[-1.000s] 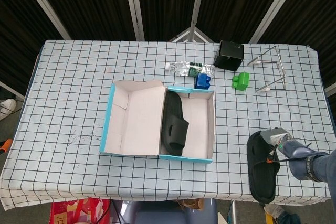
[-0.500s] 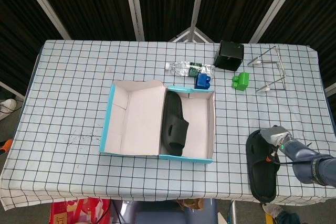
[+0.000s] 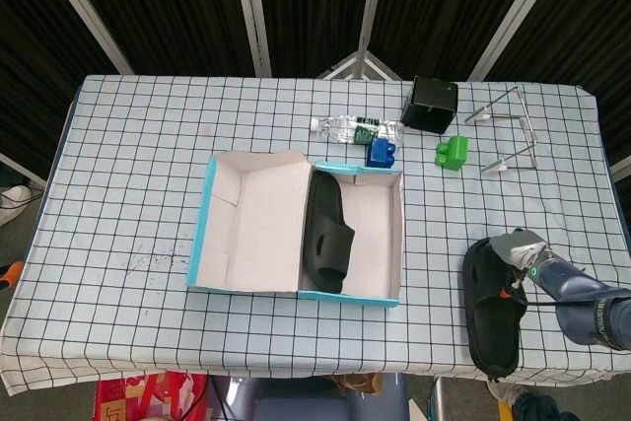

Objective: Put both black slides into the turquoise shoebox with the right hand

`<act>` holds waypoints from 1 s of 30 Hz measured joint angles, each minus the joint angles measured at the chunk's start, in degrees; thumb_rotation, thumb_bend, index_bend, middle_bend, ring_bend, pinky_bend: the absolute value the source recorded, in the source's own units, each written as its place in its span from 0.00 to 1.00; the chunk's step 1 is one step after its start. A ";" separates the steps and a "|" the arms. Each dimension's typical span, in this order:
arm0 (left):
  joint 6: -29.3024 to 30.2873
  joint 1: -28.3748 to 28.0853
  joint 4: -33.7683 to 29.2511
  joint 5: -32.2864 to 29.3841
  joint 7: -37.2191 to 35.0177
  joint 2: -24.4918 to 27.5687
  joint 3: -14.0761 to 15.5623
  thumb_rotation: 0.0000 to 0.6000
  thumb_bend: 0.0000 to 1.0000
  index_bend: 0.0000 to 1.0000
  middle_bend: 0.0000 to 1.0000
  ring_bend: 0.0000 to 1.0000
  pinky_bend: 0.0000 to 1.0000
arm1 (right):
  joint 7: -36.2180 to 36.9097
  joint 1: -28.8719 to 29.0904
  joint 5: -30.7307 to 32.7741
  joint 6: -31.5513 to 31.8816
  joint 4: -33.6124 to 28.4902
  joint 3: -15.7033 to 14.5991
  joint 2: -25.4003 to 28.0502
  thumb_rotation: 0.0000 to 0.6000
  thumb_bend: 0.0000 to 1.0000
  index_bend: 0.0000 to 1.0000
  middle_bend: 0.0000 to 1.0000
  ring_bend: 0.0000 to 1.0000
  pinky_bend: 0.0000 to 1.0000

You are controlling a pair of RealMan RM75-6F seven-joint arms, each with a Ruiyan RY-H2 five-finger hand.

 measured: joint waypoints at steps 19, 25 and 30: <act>0.08 0.14 -0.15 0.06 -0.72 0.30 -0.04 1.00 0.20 0.10 0.00 0.00 0.08 | 3.28 -2.43 -4.35 3.54 -6.26 10.05 10.47 1.00 0.57 0.55 0.55 0.40 0.00; -0.20 0.12 -0.16 0.09 -1.22 0.46 0.03 1.00 0.20 0.10 0.00 0.00 0.08 | 11.64 -5.95 -6.98 4.76 -9.04 18.71 15.44 1.00 0.57 0.57 0.55 0.43 0.00; -0.08 0.13 -0.12 0.38 -1.63 0.52 0.08 1.00 0.20 0.10 0.00 0.00 0.08 | 21.47 -10.79 -11.16 5.92 -10.06 27.82 17.45 1.00 0.57 0.60 0.55 0.43 0.00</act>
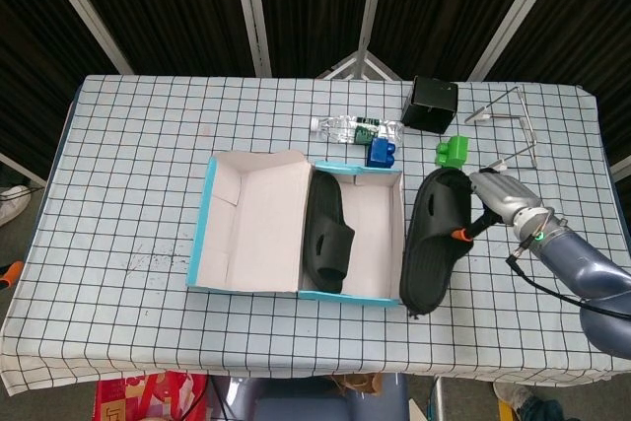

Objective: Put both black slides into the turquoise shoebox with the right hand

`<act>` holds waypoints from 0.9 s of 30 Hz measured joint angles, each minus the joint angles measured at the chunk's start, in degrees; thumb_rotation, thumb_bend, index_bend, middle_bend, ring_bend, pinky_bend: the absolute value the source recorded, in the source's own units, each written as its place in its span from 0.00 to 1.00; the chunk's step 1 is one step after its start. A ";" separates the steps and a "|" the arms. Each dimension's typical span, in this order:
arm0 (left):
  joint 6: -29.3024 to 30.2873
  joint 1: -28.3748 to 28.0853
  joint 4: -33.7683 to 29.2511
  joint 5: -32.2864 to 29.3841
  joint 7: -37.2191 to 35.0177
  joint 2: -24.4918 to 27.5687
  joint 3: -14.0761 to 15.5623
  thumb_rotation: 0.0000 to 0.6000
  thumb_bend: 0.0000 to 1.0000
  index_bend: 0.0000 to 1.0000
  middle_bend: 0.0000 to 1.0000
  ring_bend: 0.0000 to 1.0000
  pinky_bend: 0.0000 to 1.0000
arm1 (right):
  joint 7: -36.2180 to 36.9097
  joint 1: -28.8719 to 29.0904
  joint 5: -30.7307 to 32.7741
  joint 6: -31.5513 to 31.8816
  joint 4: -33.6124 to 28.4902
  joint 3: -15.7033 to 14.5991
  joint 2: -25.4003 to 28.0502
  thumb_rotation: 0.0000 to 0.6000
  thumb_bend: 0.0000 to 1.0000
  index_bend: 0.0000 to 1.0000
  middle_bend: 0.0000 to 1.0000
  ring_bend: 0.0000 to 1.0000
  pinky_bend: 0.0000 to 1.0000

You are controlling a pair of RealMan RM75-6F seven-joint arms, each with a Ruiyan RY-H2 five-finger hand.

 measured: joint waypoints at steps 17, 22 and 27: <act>5.33 -0.45 4.65 5.35 -3.41 -3.04 -0.70 1.00 0.20 0.10 0.00 0.00 0.10 | 21.89 -15.35 -26.48 21.34 11.98 14.57 -18.01 1.00 0.61 0.64 0.55 0.43 0.00; 8.76 -1.04 8.41 8.64 -6.43 -5.64 -1.05 1.00 0.20 0.10 0.00 0.00 0.10 | 22.98 -16.82 -30.44 26.10 17.27 14.58 -23.88 1.00 0.61 0.65 0.55 0.43 0.00; 9.31 -1.47 10.68 9.21 -7.42 -7.50 -1.10 1.00 0.20 0.10 0.00 0.00 0.10 | 24.32 -17.77 -32.80 29.23 21.69 14.23 -28.12 1.00 0.61 0.67 0.55 0.43 0.00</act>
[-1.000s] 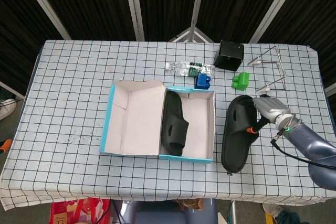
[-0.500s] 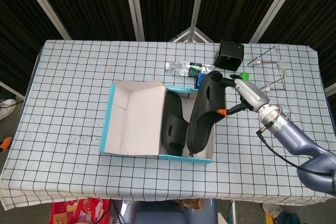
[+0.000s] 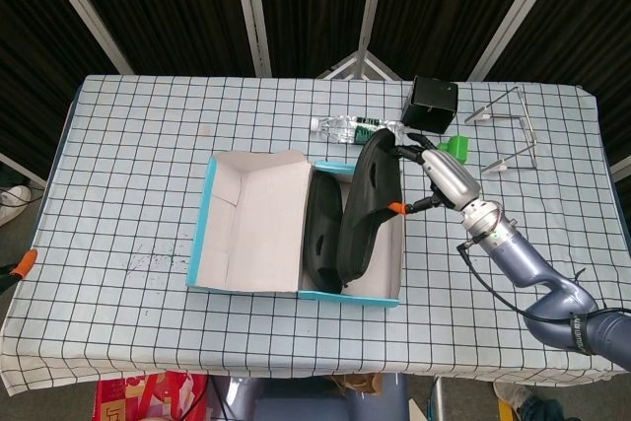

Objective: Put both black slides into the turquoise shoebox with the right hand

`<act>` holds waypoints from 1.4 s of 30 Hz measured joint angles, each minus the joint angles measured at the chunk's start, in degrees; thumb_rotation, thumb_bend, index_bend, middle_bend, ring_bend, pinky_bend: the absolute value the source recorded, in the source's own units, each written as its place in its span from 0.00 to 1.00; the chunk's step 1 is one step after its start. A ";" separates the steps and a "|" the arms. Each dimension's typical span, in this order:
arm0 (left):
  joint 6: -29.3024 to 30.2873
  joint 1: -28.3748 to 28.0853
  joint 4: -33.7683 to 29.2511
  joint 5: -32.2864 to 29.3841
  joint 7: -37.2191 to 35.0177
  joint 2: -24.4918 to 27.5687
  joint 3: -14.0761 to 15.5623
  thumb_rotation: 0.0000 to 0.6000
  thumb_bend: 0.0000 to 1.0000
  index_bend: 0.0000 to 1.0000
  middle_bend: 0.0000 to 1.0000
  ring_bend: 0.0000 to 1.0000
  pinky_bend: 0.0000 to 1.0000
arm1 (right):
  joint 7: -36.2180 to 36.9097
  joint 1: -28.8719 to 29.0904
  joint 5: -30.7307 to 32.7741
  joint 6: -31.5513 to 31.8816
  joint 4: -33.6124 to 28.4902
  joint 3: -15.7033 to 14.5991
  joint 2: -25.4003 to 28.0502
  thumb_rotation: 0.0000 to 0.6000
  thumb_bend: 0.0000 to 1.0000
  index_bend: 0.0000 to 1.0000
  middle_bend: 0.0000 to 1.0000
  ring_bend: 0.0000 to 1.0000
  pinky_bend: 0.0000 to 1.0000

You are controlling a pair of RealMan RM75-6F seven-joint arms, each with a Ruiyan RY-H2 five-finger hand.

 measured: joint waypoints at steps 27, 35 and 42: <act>-1.73 -0.26 -0.71 -1.04 1.47 0.40 0.28 1.00 0.20 0.10 0.00 0.00 0.10 | 0.70 -1.72 -4.90 2.93 14.80 -4.90 -11.87 1.00 0.63 0.70 0.55 0.43 0.00; -1.64 -0.23 -0.81 -1.10 1.86 0.31 0.29 1.00 0.20 0.10 0.00 0.00 0.10 | 2.06 -2.11 -5.94 3.85 18.51 -5.99 -14.74 1.00 0.63 0.72 0.55 0.43 0.00; -1.69 -0.22 -0.91 -1.19 1.89 0.39 0.27 1.00 0.20 0.10 0.00 0.00 0.10 | 2.12 -1.89 -6.71 3.09 20.37 -7.20 -16.35 1.00 0.63 0.72 0.55 0.43 0.00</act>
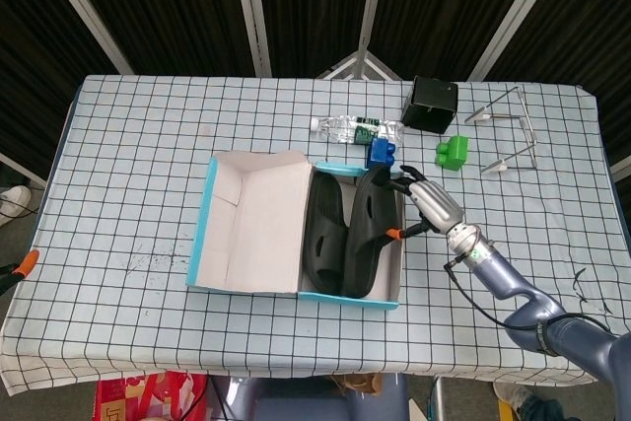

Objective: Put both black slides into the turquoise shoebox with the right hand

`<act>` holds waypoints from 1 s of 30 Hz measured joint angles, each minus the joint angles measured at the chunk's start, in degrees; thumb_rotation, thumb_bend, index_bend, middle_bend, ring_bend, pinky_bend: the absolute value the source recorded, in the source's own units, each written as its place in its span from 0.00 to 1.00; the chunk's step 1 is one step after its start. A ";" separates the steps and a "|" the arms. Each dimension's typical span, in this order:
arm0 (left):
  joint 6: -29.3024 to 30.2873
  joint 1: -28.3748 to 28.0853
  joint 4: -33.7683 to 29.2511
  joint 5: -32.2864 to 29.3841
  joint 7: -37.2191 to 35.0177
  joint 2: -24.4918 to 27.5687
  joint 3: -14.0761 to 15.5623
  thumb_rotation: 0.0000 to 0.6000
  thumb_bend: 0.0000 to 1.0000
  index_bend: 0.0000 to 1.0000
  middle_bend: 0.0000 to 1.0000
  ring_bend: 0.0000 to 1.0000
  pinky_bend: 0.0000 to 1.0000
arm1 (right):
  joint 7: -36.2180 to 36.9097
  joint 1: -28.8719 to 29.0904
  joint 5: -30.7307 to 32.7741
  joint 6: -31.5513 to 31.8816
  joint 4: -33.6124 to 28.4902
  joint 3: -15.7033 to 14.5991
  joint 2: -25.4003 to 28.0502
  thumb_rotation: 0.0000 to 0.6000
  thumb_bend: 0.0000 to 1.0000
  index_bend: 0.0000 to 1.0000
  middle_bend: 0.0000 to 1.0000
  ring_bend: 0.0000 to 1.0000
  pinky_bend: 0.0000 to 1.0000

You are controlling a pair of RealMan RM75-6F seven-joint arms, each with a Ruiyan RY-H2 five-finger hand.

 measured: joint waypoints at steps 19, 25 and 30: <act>0.10 0.18 -0.25 -0.25 -0.48 0.29 -0.13 1.00 0.20 0.10 0.00 0.00 0.10 | -2.89 1.88 0.48 -6.81 0.49 -2.10 -1.16 1.00 0.63 0.72 0.55 0.43 0.00; 0.21 0.23 -0.24 -0.30 -0.72 0.39 -0.20 1.00 0.20 0.10 0.00 0.00 0.10 | -4.98 2.73 0.88 -9.67 0.22 -2.65 -1.26 1.00 0.63 0.72 0.55 0.43 0.00; 0.20 0.24 -0.26 -0.27 -0.83 0.46 -0.19 1.00 0.20 0.10 0.00 0.00 0.10 | -7.42 3.54 0.88 -11.80 -1.11 -3.25 -0.46 1.00 0.64 0.73 0.56 0.43 0.00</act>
